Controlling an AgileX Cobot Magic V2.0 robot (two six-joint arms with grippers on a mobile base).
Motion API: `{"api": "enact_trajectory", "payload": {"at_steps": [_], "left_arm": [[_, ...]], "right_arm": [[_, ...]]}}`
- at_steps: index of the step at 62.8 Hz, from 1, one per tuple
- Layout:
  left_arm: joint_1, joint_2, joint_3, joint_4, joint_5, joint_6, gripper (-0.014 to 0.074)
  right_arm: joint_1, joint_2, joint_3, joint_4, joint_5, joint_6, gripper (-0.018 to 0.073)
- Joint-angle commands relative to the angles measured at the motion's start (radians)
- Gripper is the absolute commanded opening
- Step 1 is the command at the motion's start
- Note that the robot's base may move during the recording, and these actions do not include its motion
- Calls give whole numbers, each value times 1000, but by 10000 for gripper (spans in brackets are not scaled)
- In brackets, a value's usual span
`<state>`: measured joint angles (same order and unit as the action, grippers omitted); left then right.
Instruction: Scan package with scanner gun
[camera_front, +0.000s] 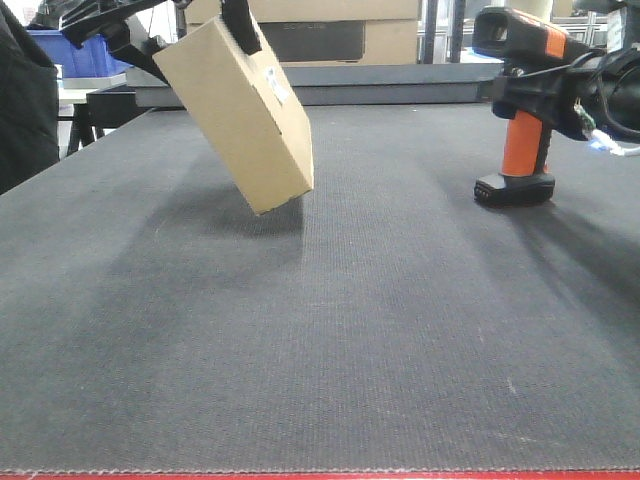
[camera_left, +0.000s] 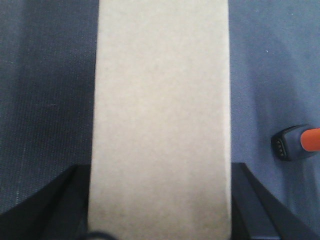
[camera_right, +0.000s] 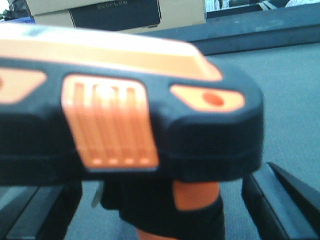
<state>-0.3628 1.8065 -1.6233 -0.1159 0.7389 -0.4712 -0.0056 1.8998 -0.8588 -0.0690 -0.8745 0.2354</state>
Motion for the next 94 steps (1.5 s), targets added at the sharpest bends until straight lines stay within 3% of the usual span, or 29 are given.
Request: {"api": "enact_trajectory", "payload": {"at_steps": [1, 8, 19, 28, 35, 40, 48, 53, 60, 71, 94], "left_arm": [[-4, -10, -4, -3, -20, -1, -111], [-4, -10, -4, -3, -18, -1, -111], [-4, -10, -4, -3, -16, -1, -111], [-4, -10, -4, -3, -8, -1, -111], [-4, -10, -4, -3, 13, -1, -111], [-4, -10, -4, -6, 33, -1, -111], [-4, -10, -4, -22, 50, -1, -111], [-4, -10, -4, -37, 56, -1, -111], [-4, -10, -4, -37, 59, -1, -111], [-4, -10, -4, -37, 59, -1, -111], [-4, -10, -4, -37, 63, -1, -111]], "right_arm": [[-5, 0, -8, -10, -30, 1, 522], [-5, 0, -8, -6, -30, 1, 363], [-5, 0, -8, 1, -30, 1, 1], [-5, -2, -8, 1, -34, -1, -163], [-5, -31, -8, 9, -36, -36, -167], [8, -73, -8, 75, 4, -143, -154], [51, -142, -8, 310, 76, -394, -154], [83, -163, -8, 459, 45, -571, -154], [135, -166, -8, 589, 0, -723, -154], [178, -155, -8, 603, -13, -835, -154], [178, -125, -8, 625, -53, -882, -154]]}}
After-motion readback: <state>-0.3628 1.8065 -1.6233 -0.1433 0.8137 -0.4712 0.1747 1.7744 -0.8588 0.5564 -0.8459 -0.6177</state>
